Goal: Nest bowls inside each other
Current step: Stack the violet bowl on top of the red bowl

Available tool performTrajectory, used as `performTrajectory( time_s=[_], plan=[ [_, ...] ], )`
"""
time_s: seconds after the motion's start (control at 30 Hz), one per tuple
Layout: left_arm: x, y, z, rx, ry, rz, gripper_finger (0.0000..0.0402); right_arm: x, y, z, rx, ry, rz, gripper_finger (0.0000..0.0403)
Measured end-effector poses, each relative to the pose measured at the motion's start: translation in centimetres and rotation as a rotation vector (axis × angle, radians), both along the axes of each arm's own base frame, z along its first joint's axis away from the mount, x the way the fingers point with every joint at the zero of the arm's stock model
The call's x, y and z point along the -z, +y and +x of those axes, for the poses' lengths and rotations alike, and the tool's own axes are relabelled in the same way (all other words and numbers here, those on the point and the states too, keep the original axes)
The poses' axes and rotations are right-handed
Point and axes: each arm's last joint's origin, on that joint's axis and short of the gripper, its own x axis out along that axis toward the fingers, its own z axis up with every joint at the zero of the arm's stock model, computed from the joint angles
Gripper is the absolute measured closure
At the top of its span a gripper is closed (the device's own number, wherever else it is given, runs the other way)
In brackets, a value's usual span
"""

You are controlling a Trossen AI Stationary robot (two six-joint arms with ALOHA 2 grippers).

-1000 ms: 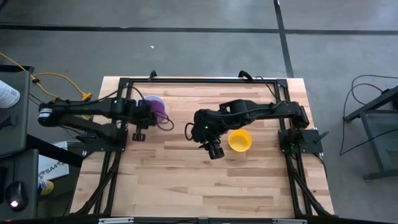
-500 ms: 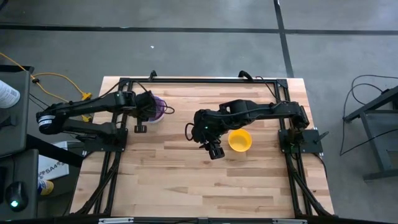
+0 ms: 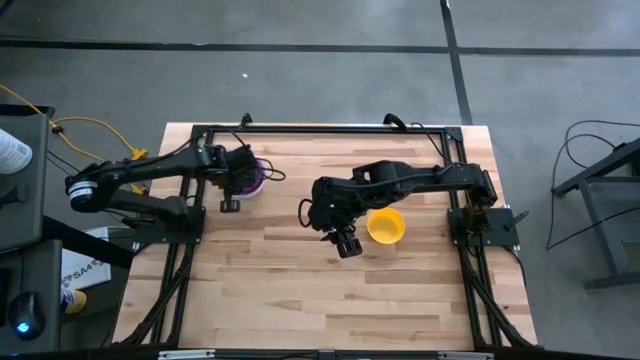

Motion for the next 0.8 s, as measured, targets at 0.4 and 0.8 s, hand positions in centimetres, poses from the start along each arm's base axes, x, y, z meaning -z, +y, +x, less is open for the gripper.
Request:
performTrajectory(
  time_s=[0.4, 0.8],
  plan=[
    [2.1, 0.8, 1.8, -0.007, 0.078, -0.035, 0.0389, 0.2, 0.6, -0.3, -0.012, 0.027, -0.001, 0.0227],
    [2.2, 1.1, 2.2, -0.044, 0.064, 0.001, 0.0328, 0.2, 0.7, -0.3, -0.021, 0.031, 0.013, 0.0227]
  ],
)
